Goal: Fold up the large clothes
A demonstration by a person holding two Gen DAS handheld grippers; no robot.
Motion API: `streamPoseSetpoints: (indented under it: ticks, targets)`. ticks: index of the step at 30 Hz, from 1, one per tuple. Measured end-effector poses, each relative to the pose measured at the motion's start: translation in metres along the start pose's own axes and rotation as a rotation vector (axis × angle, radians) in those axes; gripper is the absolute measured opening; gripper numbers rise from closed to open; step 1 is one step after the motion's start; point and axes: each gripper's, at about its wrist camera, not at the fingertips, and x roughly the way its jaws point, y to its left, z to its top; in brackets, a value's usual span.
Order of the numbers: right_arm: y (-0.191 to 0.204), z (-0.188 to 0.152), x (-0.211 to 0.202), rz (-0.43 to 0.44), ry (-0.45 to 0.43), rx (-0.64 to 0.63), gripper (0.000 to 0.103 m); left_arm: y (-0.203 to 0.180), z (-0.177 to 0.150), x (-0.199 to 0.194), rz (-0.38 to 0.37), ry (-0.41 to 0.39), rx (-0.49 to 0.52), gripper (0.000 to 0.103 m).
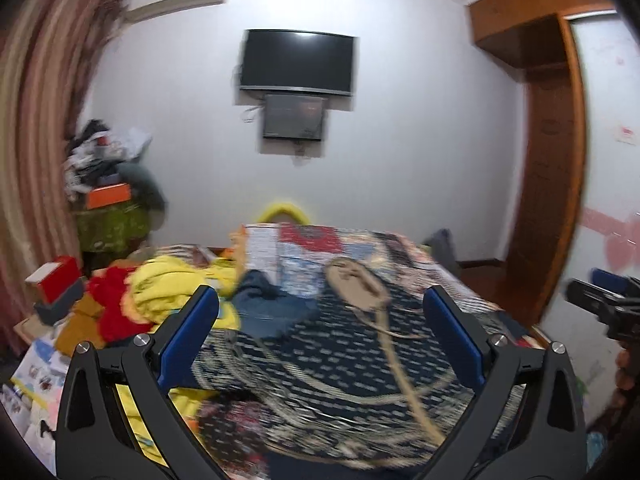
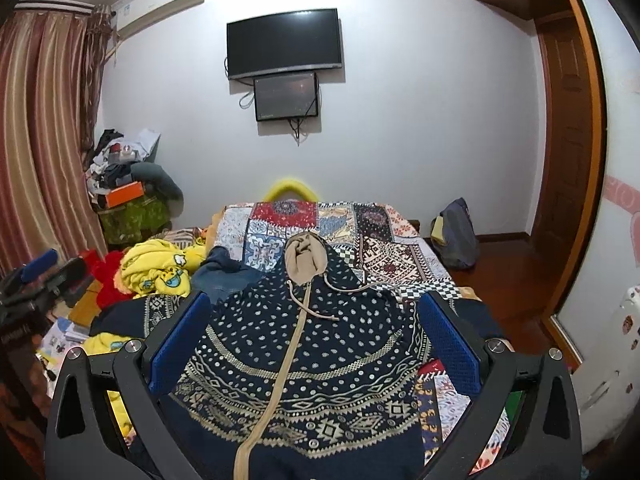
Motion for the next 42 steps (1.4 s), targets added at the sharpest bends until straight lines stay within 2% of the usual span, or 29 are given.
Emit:
streamPoseSetpoints:
  ticks: [4, 10, 15, 20, 22, 24, 27, 30, 32, 35, 36, 40, 41, 42]
  targets:
    - [-0.003, 0.001, 0.033, -0.018, 0.047, -0.006, 0.103, 0.04, -0.002, 0.038, 0.133, 0.04, -0.004, 0.103]
    - [-0.007, -0.004, 0.077, -0.04, 0.124, -0.013, 0.103, 0.12, -0.029, 0.096, 0.214, 0.194, -0.112, 0.103]
    - [-0.008, -0.016, 0.122, -0.043, 0.221, -0.038, 0.103, 0.19, -0.077, 0.135, 0.169, 0.382, -0.292, 0.103]
    - [-0.005, -0.034, 0.16, -0.021, 0.339, -0.04, 0.103, 0.235, -0.136, 0.157, 0.121, 0.536, -0.499, 0.102]
    - [-0.003, -0.04, 0.169, -0.019, 0.365, -0.042, 0.103, 0.248, -0.152, 0.165, 0.077, 0.573, -0.577, 0.096]
    - [-0.001, -0.046, 0.178, -0.018, 0.391, -0.044, 0.103, 0.262, -0.166, 0.174, 0.021, 0.591, -0.675, 0.091]
    - [0.001, -0.052, 0.188, -0.023, 0.419, -0.046, 0.103, 0.276, -0.176, 0.188, -0.002, 0.584, -0.753, 0.09]
    - [0.001, -0.054, 0.196, -0.029, 0.436, -0.045, 0.103, 0.287, -0.181, 0.204, 0.004, 0.584, -0.802, 0.09]
    - [-0.001, -0.055, 0.199, -0.035, 0.441, -0.039, 0.103, 0.298, -0.19, 0.215, 0.036, 0.617, -0.847, 0.089]
    - [-0.006, -0.054, 0.2, -0.037, 0.446, -0.025, 0.103, 0.316, -0.202, 0.223, 0.051, 0.627, -0.921, 0.083]
    - [-0.006, -0.053, 0.201, -0.038, 0.446, -0.022, 0.103, 0.321, -0.205, 0.226, 0.073, 0.625, -0.934, 0.077]
    - [-0.01, -0.053, 0.202, -0.043, 0.453, -0.004, 0.103, 0.327, -0.197, 0.229, 0.166, 0.607, -0.898, 0.056]
    - [-0.011, -0.053, 0.201, -0.042, 0.453, 0.001, 0.103, 0.324, -0.19, 0.228, 0.213, 0.599, -0.858, 0.053]
    - [-0.012, -0.053, 0.2, -0.044, 0.451, 0.003, 0.103, 0.319, -0.181, 0.228, 0.266, 0.593, -0.797, 0.045]
